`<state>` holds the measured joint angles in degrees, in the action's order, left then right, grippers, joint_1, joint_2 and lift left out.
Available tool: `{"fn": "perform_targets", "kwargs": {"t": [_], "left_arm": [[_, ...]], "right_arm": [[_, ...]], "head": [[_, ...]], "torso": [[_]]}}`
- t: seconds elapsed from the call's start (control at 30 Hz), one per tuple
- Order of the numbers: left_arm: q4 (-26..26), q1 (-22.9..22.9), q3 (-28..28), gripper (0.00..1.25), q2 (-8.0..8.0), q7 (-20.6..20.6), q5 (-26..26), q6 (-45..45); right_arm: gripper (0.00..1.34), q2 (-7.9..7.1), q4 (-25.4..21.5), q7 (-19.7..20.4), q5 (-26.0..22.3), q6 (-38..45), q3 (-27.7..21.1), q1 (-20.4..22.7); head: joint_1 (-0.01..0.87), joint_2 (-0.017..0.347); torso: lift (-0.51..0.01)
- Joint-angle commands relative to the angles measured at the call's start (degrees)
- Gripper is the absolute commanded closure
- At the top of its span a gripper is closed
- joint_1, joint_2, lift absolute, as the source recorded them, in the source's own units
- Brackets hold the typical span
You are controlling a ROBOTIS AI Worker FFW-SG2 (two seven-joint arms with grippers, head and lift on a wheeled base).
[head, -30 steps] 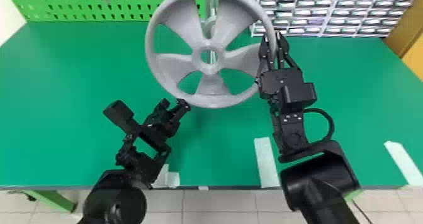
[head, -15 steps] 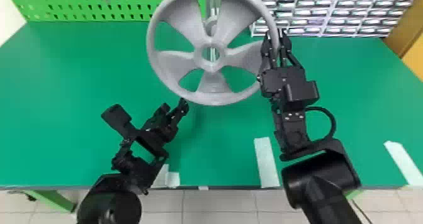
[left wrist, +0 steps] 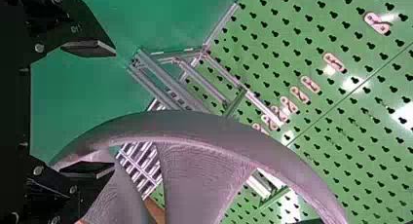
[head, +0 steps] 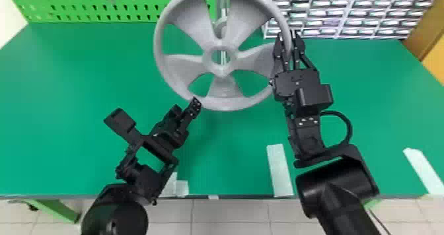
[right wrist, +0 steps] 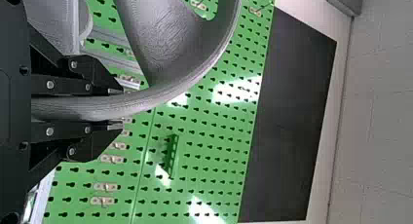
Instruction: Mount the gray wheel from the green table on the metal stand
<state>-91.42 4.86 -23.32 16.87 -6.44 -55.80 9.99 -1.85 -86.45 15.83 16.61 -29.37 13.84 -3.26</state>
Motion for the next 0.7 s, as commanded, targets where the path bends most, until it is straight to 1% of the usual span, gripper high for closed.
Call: {"fn": "perform_targets", "kwargs": {"t": [0.0, 0.1, 0.27, 0.37, 0.5, 0.67], "left_arm": [[-1.04, 0.50, -0.15, 0.42, 0.10, -0.15, -0.37, -0.14], [-1.48, 0.68, 0.29, 0.43, 0.10, -0.15, 0.25, -0.23], [-0.77, -0.12, 0.56, 0.43, -0.25, -0.06, -0.37, -0.23], [0.37, -0.91, 0.47, 0.43, -0.69, -0.15, -0.37, 0.29], [2.21, -1.79, 0.12, 0.43, -1.13, -0.41, -1.60, 1.09], [4.59, -3.98, -0.32, 0.43, -1.75, -2.43, -1.77, 1.53]], "right_arm": [[1.10, -0.09, 0.05, -0.01, 0.00, 0.02, -0.13, -0.08], [1.10, -0.09, 0.05, -0.01, 0.00, 0.02, -0.22, 0.01], [1.10, 0.00, 0.05, -0.01, 0.00, -0.07, 0.13, 0.01], [1.10, 0.00, 0.05, 0.08, -0.18, -0.07, 0.22, 0.09], [1.10, 0.09, 0.05, 0.08, -0.53, -0.25, 0.40, 0.27], [1.10, 0.09, 0.05, 0.08, -0.61, -0.34, 0.83, 0.36]], "head": [[0.868, 0.052], [0.868, 0.052], [0.868, 0.052], [0.868, 0.052], [0.868, 0.052], [0.868, 0.052]], "torso": [[-0.093], [-0.093], [-0.093], [-0.093], [-0.093], [-0.093]]}}
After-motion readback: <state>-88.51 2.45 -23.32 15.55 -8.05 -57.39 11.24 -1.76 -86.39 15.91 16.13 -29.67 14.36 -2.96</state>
